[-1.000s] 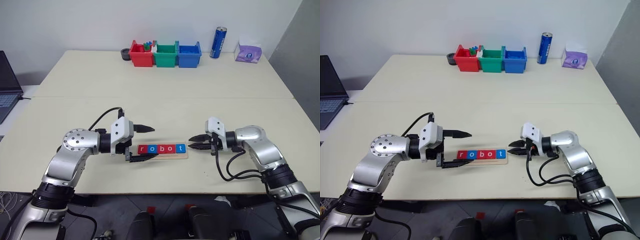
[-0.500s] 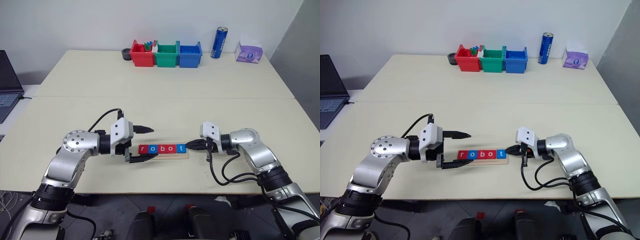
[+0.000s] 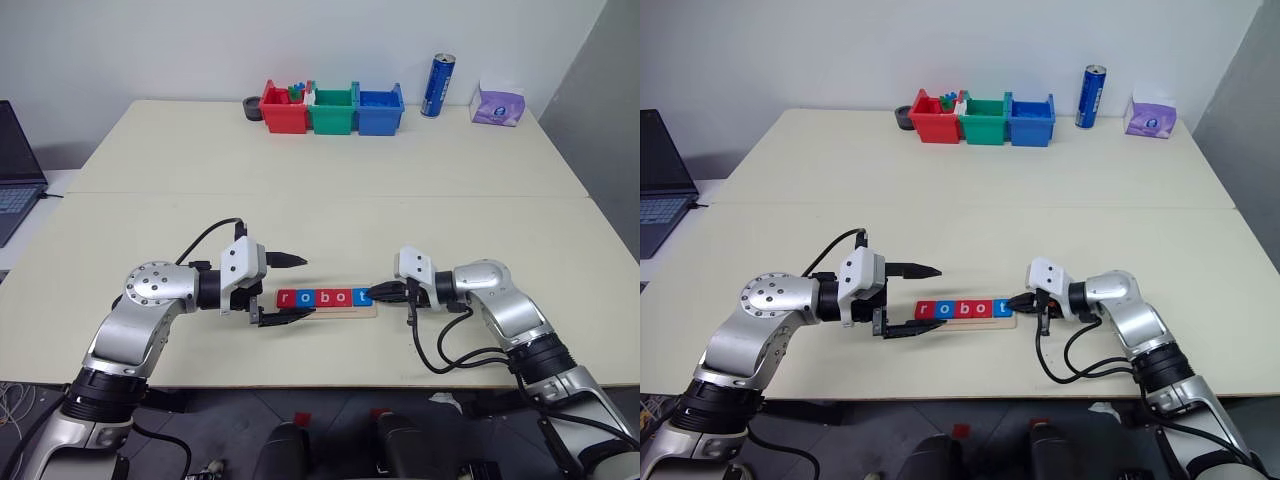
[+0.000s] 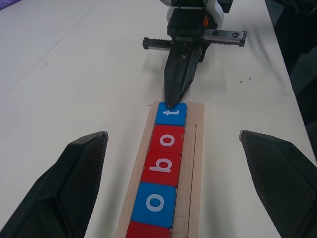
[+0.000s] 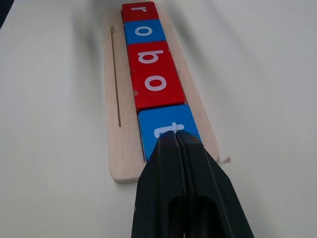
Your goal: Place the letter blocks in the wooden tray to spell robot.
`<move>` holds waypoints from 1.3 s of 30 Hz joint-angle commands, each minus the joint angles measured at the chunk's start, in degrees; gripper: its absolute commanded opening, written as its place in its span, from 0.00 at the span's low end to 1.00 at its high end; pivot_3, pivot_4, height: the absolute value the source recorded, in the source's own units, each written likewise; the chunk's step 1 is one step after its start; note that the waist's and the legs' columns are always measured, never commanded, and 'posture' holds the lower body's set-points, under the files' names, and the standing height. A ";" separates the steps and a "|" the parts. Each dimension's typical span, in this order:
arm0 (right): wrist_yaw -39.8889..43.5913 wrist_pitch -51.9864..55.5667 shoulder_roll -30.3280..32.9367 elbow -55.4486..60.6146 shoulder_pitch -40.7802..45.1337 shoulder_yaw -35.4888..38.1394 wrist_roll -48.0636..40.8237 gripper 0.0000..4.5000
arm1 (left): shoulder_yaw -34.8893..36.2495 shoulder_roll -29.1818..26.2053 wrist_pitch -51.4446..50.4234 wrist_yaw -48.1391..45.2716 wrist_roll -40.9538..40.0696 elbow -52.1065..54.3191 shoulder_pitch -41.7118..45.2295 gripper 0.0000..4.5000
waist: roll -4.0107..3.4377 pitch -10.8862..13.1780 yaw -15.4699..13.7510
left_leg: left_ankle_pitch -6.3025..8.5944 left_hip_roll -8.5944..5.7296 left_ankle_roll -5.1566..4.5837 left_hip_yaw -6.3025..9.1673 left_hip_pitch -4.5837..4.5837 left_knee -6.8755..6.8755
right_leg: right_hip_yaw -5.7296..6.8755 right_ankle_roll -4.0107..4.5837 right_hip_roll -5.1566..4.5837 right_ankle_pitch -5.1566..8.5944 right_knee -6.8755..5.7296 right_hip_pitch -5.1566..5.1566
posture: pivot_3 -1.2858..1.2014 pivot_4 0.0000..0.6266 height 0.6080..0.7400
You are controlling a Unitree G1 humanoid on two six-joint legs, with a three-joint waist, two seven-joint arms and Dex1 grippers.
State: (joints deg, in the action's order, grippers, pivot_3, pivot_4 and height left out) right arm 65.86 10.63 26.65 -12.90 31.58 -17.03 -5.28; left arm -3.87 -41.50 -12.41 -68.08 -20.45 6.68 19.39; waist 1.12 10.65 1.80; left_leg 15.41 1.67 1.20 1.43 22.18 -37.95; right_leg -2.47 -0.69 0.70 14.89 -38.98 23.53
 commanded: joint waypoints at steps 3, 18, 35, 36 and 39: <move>-0.36 -0.81 -0.28 0.78 0.55 0.03 0.22 0.01 | 1.54 -0.57 0.07 0.43 -0.72 1.90 0.66 1.00 | 0.00 0.00 0.00 | 0.00 0.00 0.00 0.00 0.00 0.00 | 0.00 0.00 0.00 0.00 0.00 0.00 | 0.52 0.24 1.00; 1.28 -0.22 3.36 2.70 -1.14 1.14 -1.23 0.01 | 1.70 -0.73 0.30 0.28 -0.69 1.71 0.37 1.00 | 0.00 0.00 -0.01 | 0.00 0.00 0.00 0.01 0.00 0.00 | 0.01 0.00 0.00 0.00 0.00 0.00 | 0.52 0.24 1.00; 0.40 -0.34 1.99 2.53 -0.84 0.69 -0.72 0.01 | 1.78 -1.39 0.26 -0.05 -0.53 1.82 -0.06 1.00 | 0.00 0.00 0.00 | 0.00 0.01 0.00 0.01 -0.01 0.00 | 0.00 0.00 0.00 0.00 0.00 0.00 | 0.52 0.24 1.00; 0.64 -0.27 2.42 2.74 -0.91 0.94 -0.85 0.01 | 1.82 -1.57 -0.02 0.20 -0.44 1.95 -0.26 1.00 | 0.00 0.00 0.00 | 0.00 0.00 0.00 0.01 -0.01 0.00 | 0.00 0.00 0.00 0.00 -0.01 0.00 | 0.52 0.24 1.00; 1.15 0.83 3.90 4.20 -1.12 1.85 -1.56 0.01 | 2.26 -1.94 -1.82 1.83 -0.41 2.51 -0.98 1.00 | 0.00 0.00 0.00 | 0.00 0.00 0.00 0.00 -0.01 0.00 | 0.00 0.00 0.00 0.00 0.00 0.00 | 0.52 0.24 1.00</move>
State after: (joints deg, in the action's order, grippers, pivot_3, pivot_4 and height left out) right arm 66.36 11.00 29.63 -11.40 29.96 -16.86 -5.79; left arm -3.59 -42.59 -13.53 -67.40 -20.37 6.86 18.57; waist 1.12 10.65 1.81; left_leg 15.41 1.67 1.20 1.42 22.18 -37.96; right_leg -2.47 -0.69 0.70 14.89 -38.98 23.53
